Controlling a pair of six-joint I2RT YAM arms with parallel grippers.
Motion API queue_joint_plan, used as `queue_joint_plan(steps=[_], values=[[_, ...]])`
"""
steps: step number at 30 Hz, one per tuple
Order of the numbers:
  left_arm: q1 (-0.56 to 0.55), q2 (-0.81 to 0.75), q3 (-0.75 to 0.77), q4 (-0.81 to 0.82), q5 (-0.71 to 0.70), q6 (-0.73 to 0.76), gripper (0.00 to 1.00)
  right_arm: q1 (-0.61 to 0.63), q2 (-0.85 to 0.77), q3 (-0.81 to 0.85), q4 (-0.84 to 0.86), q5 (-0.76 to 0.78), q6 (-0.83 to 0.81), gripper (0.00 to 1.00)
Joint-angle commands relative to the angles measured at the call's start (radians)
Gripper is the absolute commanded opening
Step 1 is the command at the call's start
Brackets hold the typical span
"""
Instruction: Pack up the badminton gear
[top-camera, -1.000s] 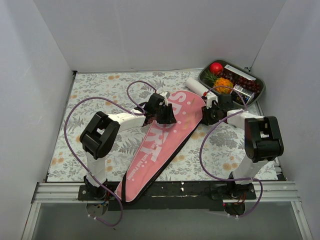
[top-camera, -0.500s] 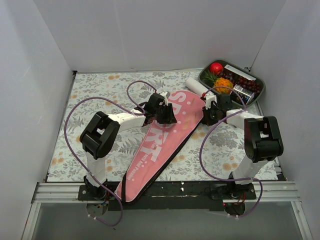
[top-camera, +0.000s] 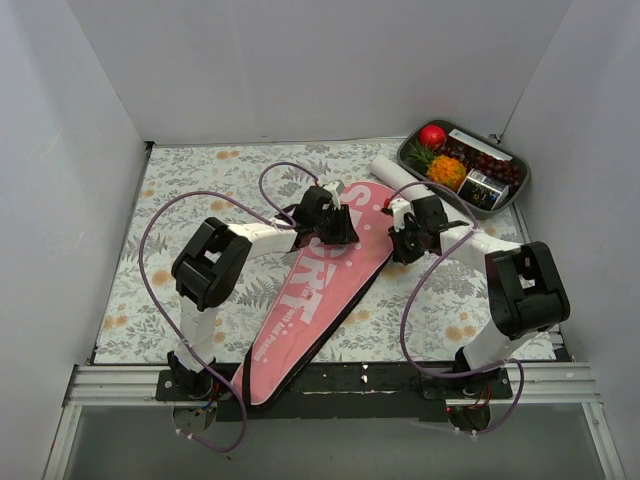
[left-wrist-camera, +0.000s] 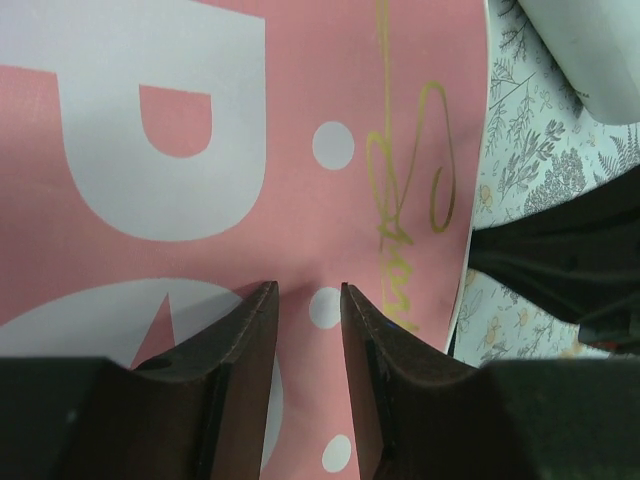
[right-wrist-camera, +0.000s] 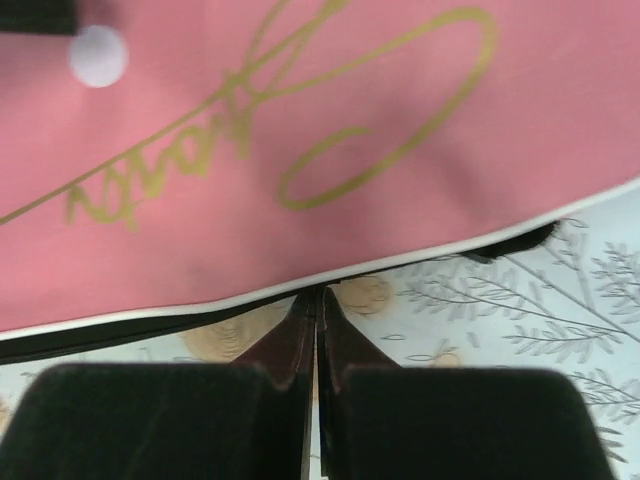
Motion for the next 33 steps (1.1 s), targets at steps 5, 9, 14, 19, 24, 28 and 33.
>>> queue_joint_plan(steps=[5, 9, 14, 19, 24, 28, 33], values=[[0.0, 0.058, -0.007, -0.008, -0.016, 0.002, 0.31, 0.26, -0.123, -0.107, -0.009, -0.045, 0.129, 0.01], [0.0, 0.049, -0.018, -0.004, -0.026, 0.002, 0.31, 0.393, -0.179, -0.176, 0.066, -0.025, 0.227, 0.01], [0.0, 0.03, -0.028, -0.002, -0.041, 0.006, 0.31, 0.597, -0.261, -0.271, 0.175, -0.006, 0.373, 0.01], [0.001, 0.02, -0.029, -0.007, -0.058, 0.013, 0.31, 0.821, -0.255, -0.276, 0.259, 0.003, 0.488, 0.01], [0.01, 0.0, -0.016, -0.028, -0.079, 0.032, 0.31, 0.97, -0.207, -0.251, 0.33, 0.006, 0.562, 0.01], [0.027, -0.035, -0.038, -0.037, -0.11, 0.038, 0.31, 1.03, -0.184, -0.253, 0.368, 0.008, 0.611, 0.01], [0.076, -0.083, -0.085, -0.042, -0.124, 0.03, 0.31, 1.079, -0.193, -0.239, 0.367, 0.012, 0.631, 0.01]])
